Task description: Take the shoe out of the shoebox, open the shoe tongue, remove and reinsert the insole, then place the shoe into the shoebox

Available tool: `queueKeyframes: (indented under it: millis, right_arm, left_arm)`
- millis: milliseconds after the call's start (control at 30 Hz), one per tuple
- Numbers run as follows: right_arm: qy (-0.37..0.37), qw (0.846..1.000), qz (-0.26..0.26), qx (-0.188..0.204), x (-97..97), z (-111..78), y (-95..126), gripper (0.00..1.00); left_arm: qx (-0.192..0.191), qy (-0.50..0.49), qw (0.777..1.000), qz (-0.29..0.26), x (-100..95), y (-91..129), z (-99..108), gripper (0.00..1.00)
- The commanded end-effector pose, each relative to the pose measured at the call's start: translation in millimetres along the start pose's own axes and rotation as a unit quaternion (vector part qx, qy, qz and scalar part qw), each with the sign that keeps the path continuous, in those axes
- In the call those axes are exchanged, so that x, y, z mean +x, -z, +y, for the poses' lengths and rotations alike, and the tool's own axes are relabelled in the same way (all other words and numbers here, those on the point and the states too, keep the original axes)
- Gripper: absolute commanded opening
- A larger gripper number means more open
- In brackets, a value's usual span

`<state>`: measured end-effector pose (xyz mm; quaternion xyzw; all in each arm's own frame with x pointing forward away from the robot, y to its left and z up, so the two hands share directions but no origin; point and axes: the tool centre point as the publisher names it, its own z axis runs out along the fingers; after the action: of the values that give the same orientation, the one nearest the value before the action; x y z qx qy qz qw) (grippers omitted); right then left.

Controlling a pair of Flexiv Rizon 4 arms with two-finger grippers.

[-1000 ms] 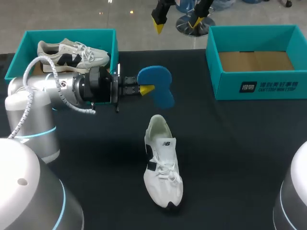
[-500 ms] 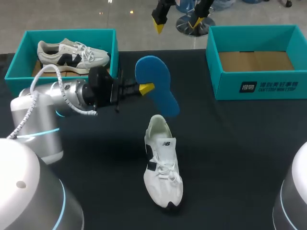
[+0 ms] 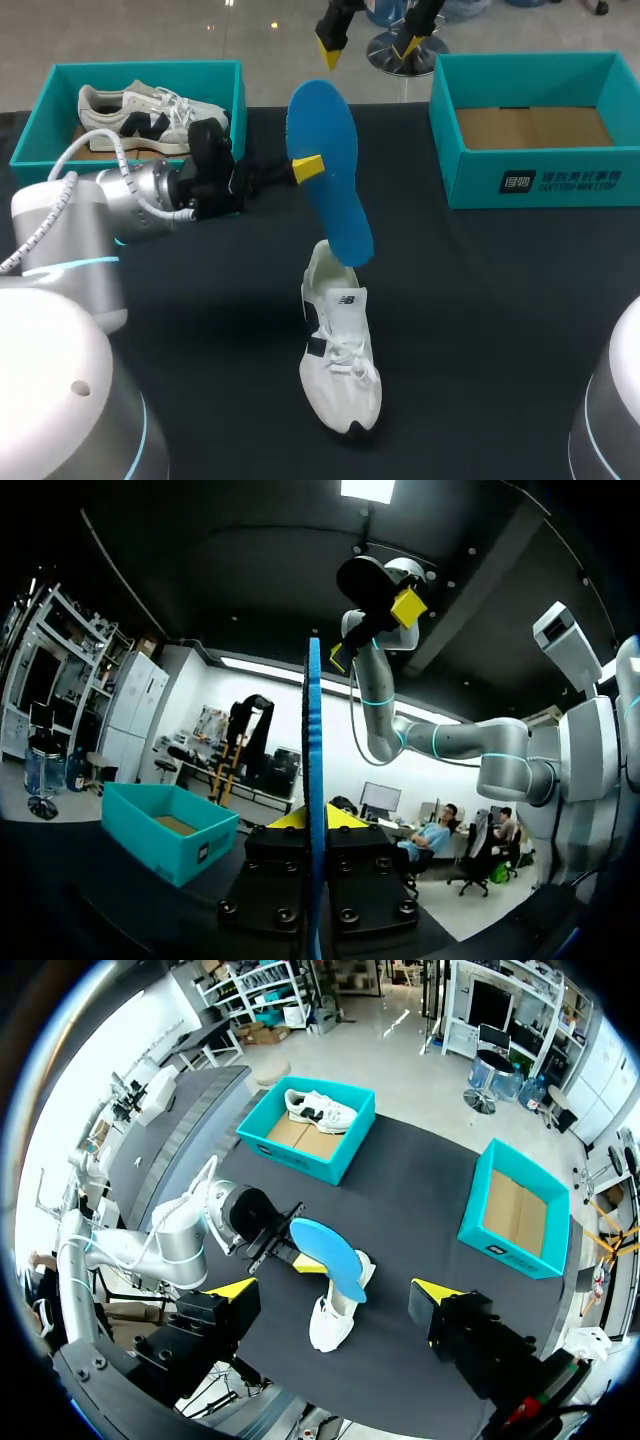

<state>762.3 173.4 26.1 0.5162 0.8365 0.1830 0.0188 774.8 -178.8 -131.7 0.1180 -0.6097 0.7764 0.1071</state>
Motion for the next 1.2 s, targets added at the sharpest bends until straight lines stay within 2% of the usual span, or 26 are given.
queueKeyframes:
  millis: [33,400,500,733,1200]
  right_arm:
    - [0.0,1.0,0.0,0.001,-0.5,0.9,-0.1,1.0]
    - [0.0,1.0,0.0,0.001,-0.5,0.9,-0.1,1.0]
    - [0.0,1.0,0.0,0.001,-0.5,0.9,-0.1,1.0]
    - [0.0,1.0,0.0,0.001,-0.5,0.9,-0.1,1.0]
    - [0.0,1.0,0.0,0.001,-0.5,0.9,-0.1,1.0]
  left_arm:
    - [-0.075,0.151,0.982,-0.084,7.1,7.5,-8.8,0.0]
    - [-0.138,0.304,0.941,-0.056,-12.3,22.1,-18.7,0.0]
    - [-0.158,0.339,0.927,-0.032,-14.6,24.4,-18.0,0.0]
    - [-0.156,0.375,0.913,-0.018,-23.3,27.0,-10.4,0.0]
    - [-0.126,0.415,0.9,-0.05,-36.8,30.3,-13.6,0.0]
